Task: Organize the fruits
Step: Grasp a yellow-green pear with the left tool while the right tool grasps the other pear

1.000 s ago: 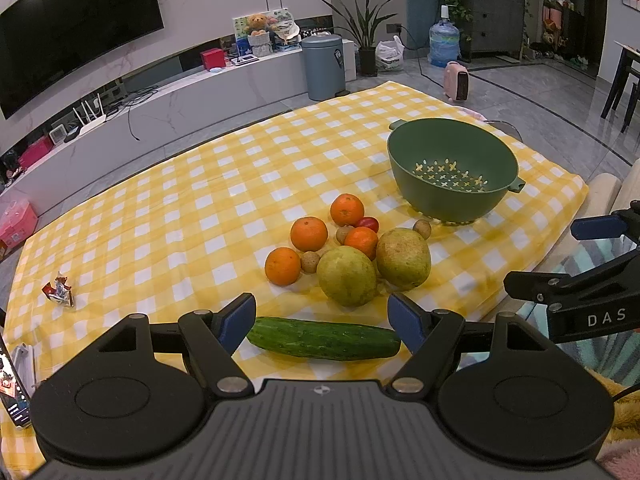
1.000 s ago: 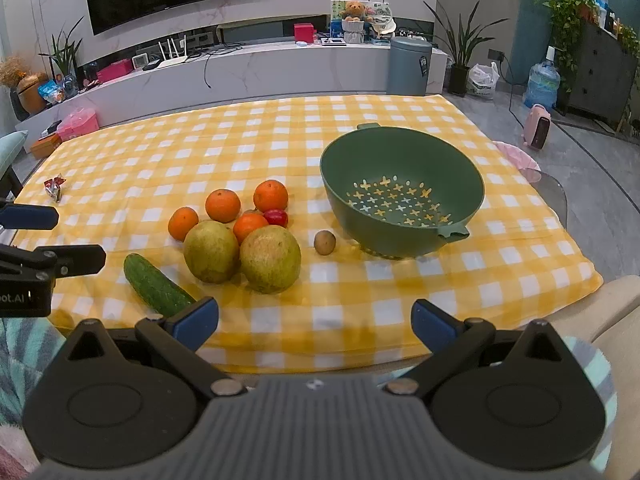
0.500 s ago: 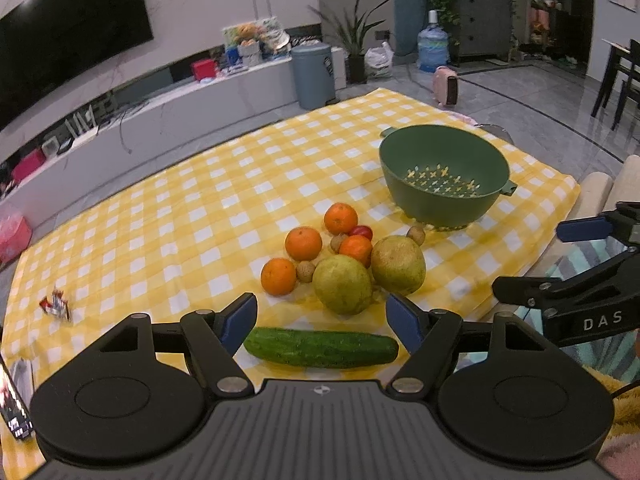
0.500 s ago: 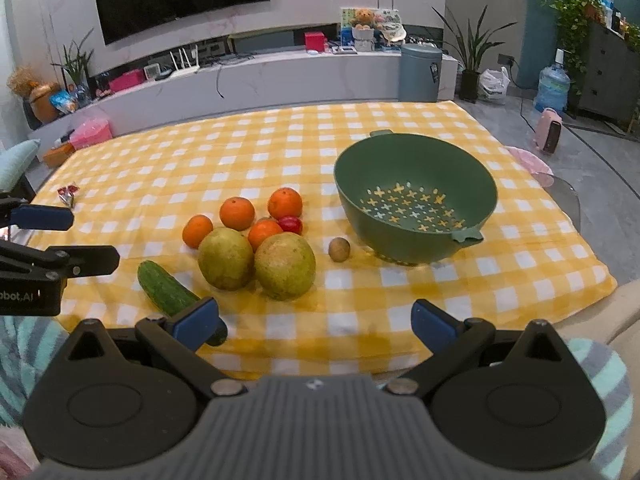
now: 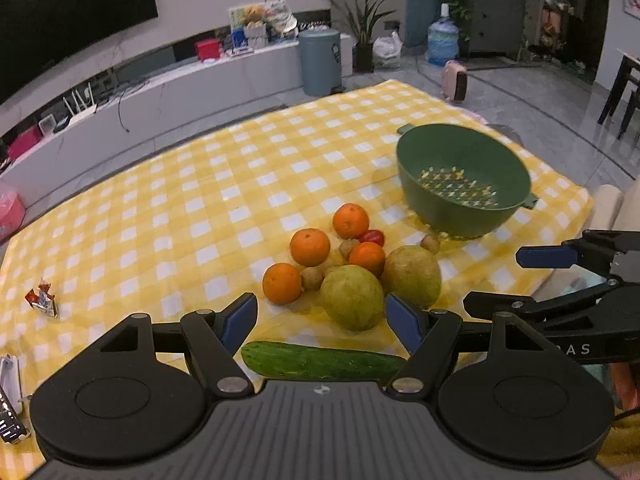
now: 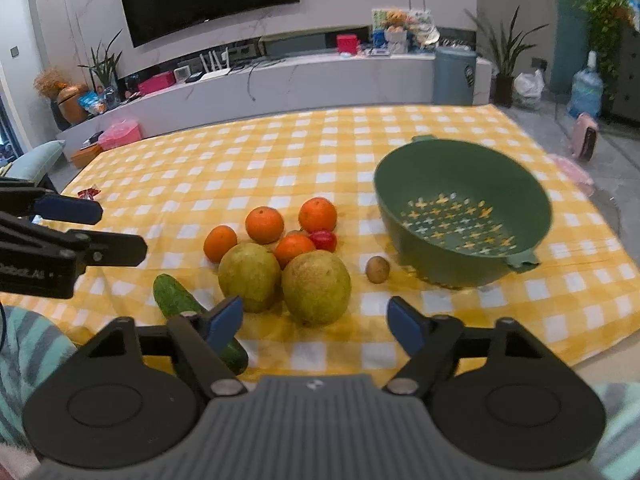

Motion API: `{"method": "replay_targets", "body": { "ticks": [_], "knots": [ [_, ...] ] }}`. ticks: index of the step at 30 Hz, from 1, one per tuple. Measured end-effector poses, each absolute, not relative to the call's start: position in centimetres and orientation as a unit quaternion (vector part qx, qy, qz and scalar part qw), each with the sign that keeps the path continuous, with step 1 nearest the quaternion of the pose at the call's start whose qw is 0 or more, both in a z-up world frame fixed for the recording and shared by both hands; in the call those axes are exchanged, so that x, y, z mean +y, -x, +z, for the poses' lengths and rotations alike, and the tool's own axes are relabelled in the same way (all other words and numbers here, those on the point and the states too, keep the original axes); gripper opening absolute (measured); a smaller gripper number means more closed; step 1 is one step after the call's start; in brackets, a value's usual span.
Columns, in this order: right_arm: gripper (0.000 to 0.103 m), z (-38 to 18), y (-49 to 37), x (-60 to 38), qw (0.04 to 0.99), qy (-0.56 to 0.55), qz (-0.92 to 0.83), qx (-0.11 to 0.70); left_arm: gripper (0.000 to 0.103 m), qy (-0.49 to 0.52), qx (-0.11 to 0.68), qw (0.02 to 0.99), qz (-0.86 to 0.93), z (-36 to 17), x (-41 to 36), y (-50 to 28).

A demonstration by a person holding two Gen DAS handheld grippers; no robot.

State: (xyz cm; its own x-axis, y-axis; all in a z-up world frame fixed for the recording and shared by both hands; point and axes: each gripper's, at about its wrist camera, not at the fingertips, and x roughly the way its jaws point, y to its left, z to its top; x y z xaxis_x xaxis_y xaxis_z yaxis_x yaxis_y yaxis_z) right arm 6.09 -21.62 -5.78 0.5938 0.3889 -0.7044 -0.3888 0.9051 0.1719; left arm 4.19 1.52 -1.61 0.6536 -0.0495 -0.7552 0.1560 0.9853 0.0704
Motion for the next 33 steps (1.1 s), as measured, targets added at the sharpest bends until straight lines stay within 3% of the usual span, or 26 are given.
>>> {"method": "replay_targets", "body": {
  "ticks": [10, 25, 33],
  "knots": [
    [0.071, -8.0, -9.4, -20.2, 0.875, 0.002, 0.220, 0.431, 0.081, -0.059, 0.449, 0.889, -0.064, -4.2, 1.5, -7.4],
    [0.071, -11.5, -12.8, -18.1, 0.859, 0.028, 0.248, 0.447, 0.081, 0.043, 0.509, 0.855, -0.088, -7.9, 2.3, -12.1],
    [0.060, -12.5, -13.8, -17.9, 0.858, 0.033, 0.254, 0.444, 0.081, 0.071, 0.527, 0.843, -0.082, -9.5, 2.7, -13.5]
  ]
}}
